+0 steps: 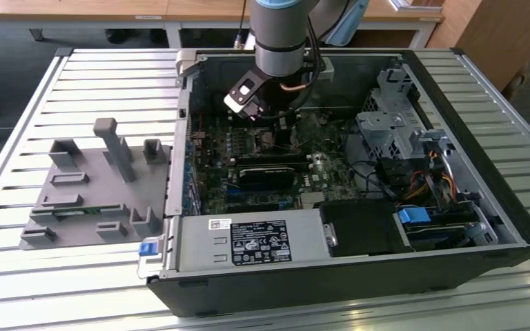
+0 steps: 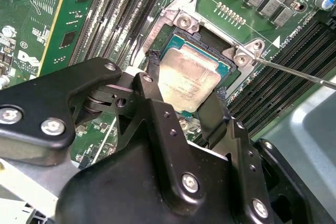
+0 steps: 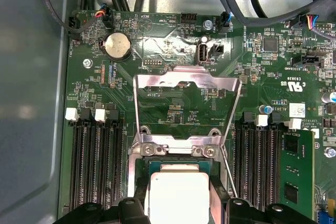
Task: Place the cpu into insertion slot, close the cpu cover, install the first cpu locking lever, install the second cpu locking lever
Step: 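Place the cpu into insertion slot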
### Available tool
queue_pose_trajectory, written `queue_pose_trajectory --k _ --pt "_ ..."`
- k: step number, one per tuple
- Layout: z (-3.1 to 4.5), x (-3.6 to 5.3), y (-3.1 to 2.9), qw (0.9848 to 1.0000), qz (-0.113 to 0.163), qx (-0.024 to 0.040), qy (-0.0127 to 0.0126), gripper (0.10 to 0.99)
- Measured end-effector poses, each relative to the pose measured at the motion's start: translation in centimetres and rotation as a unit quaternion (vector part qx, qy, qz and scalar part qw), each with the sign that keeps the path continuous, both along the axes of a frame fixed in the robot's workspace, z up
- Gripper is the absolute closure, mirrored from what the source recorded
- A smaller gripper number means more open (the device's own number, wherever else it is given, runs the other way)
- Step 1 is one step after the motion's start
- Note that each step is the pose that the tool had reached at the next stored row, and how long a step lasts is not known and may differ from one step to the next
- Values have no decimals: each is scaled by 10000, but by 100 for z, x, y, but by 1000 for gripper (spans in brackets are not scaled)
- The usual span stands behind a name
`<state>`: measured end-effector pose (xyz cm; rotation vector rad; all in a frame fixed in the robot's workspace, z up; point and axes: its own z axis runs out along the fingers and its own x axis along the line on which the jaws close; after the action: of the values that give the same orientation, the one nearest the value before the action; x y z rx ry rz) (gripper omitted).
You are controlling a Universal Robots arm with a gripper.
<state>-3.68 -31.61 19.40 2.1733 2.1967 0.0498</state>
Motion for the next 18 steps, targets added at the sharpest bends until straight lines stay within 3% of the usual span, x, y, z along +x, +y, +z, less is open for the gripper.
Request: queue_pose_trajectory --k 4,5,18 --pt "0 0 0 10000 0 0 0 537" --pt "-1 0 0 10000 0 0 0 475" --pt "31 0 0 10000 0 0 0 475"
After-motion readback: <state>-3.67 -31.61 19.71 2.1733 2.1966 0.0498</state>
